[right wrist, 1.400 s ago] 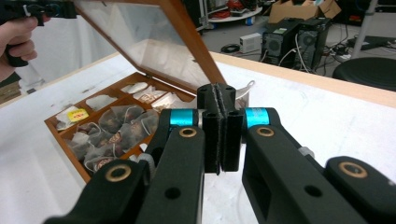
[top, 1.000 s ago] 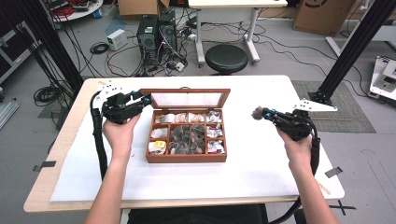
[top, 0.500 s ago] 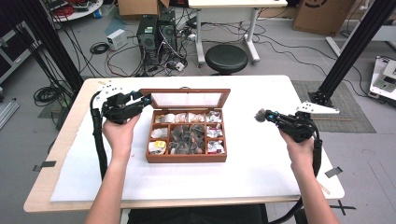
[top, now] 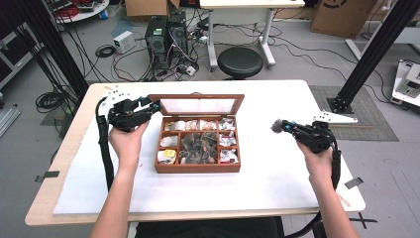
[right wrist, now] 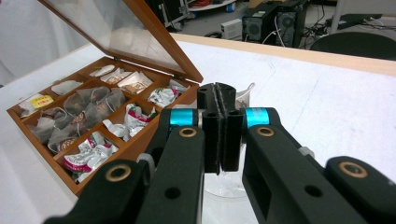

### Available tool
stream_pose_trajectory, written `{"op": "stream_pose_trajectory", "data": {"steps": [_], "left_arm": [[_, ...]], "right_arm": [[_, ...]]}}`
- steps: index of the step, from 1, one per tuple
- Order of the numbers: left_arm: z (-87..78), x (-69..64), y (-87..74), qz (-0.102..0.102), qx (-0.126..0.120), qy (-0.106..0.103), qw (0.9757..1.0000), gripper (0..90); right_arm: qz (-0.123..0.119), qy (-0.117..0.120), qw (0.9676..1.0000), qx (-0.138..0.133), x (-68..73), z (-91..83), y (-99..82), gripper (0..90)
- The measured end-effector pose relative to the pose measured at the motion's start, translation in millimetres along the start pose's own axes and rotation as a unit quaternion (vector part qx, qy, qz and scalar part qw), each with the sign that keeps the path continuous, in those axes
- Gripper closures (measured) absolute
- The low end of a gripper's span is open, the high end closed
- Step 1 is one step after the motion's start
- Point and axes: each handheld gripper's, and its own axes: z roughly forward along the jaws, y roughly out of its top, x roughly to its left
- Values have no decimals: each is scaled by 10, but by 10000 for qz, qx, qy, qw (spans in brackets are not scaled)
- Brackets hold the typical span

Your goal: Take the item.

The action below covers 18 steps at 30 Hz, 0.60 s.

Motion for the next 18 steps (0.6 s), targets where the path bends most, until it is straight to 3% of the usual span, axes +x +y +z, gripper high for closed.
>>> {"op": "stream_pose_trajectory", "data": {"steps": [18], "left_arm": [[3,1,-3,-5,3,-1,10000,583]], "right_arm": [[-13,-130,9998,162,-35,53,-70,900]]}}
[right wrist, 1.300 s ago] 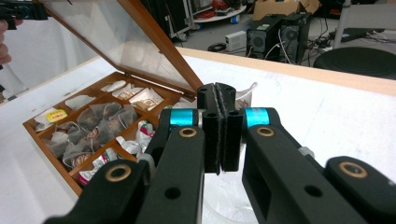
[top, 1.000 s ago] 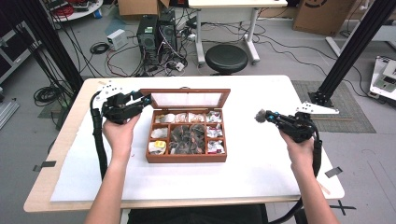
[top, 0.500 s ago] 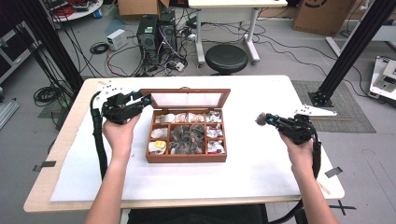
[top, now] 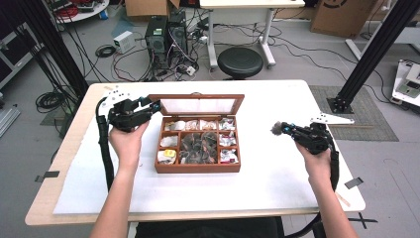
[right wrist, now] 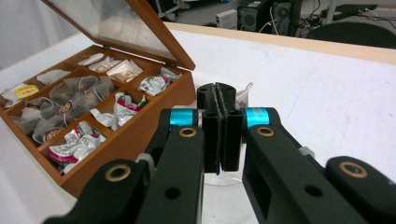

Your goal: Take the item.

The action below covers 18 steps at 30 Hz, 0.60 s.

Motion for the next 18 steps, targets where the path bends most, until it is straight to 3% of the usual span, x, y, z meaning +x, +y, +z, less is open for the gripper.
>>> {"op": "stream_pose_trajectory", "data": {"steps": [18], "left_arm": [[-1,0,0,8,4,-1,10000,584]], "right_arm": [[32,-24,9999,139,-36,39,-42,894]]}}
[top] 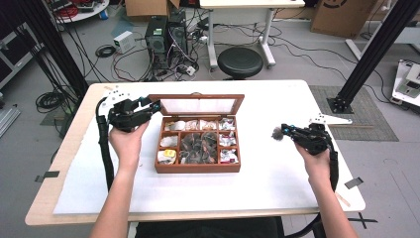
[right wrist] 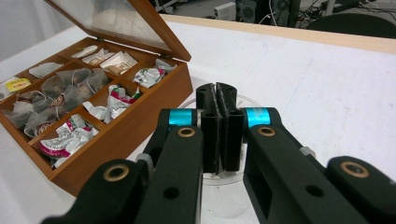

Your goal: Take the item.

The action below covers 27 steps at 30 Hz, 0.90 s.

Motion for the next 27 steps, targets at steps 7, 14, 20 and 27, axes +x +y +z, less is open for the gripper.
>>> {"op": "stream_pose_trajectory", "data": {"steps": [7,14,20,27], "left_arm": [[1,-1,-1,3,-2,3,10000,583],[2,-2,-1,-1,-5,6,10000,583],[4,0,-2,-1,-10,12,10000,583],[4,-1,-3,-8,-7,7,10000,582]], "right_arm": [[-12,-49,10000,-7,8,16,1,847],[36,-113,9999,-75,4,5,5,760],[106,-186,9996,-166,16,-1,15,639],[21,-284,9993,-257,66,-18,57,529]]}}
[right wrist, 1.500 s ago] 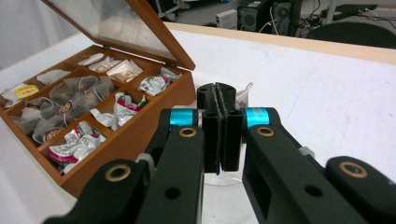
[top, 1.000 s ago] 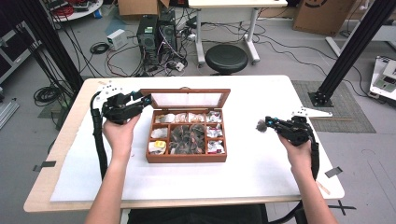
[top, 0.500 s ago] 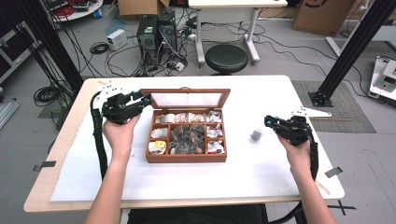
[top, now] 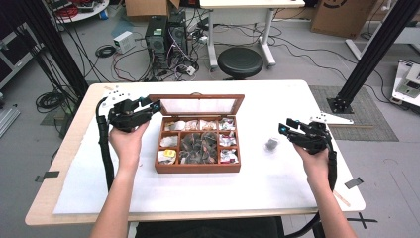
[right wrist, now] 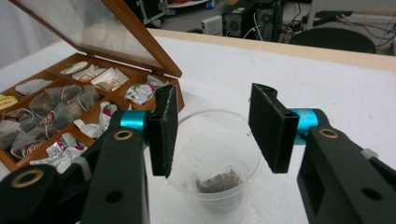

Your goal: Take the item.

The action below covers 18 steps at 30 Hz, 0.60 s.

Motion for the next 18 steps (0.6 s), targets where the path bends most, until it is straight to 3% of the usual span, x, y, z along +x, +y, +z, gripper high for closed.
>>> {"op": "stream_pose_trajectory", "data": {"steps": [18], "left_arm": [[5,-9,-13,13,16,18,10000,576]], "right_arm": [[-115,45,9997,-205,63,-68,82,447]]}}
